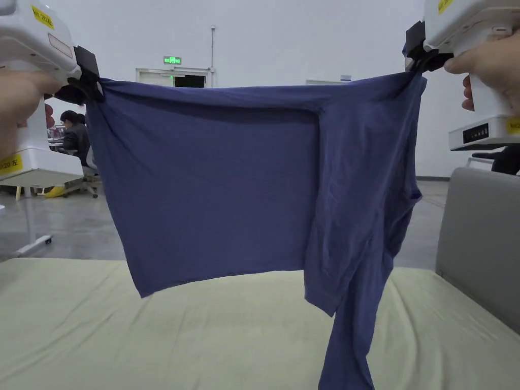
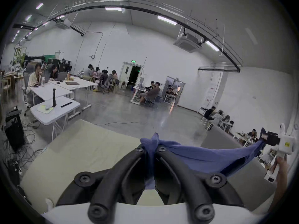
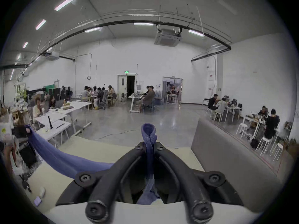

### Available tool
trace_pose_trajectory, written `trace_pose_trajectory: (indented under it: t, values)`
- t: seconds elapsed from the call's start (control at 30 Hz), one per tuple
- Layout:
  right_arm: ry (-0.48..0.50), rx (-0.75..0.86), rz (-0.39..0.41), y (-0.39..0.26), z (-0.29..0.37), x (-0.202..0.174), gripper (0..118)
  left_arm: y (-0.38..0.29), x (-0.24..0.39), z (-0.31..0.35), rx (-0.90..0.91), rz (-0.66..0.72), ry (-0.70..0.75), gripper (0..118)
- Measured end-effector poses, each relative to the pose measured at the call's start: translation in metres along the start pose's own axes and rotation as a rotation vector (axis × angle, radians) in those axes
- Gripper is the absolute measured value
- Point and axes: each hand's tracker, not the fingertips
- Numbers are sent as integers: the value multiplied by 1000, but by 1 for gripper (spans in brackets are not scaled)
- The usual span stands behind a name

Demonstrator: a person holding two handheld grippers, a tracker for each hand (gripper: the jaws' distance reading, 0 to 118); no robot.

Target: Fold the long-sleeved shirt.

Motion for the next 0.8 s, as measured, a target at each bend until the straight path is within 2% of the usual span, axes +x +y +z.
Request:
trace_pose_trajectory:
  t: [0.1, 0.13, 0.3, 0.4, 0.5, 0.6, 0.67, 0.8]
  values:
    - [30, -113, 21, -61, -39, -1, 2, -42, -12, -25, -68, -29, 15, 2]
    - [38, -157, 32, -85, -53, -2, 2, -39, -29, -62, -107, -38, 25, 2]
    - [83, -410, 27, -246, -114, -16, 2, -156, -75, -119, -325, -23, 70, 2]
    - [103, -531, 29, -338, -118, -27, 2, -228, -100, -131, -463, -17, 89, 1]
    - [109, -610, 79, -405, -102, -33, 2, -287, -120, -121, -583, -47, 87, 1]
    - [158, -624, 112, -450, -54, -31, 2, -327, -131, -80, -630, -62, 77, 1]
    - [152, -619, 131, -474, -16, -31, 2, -351, -134, -43, -683, -77, 42, 1]
    - [194, -665, 92, -517, 70, -26, 2, -401, -132, 36, -769, -175, 40, 1]
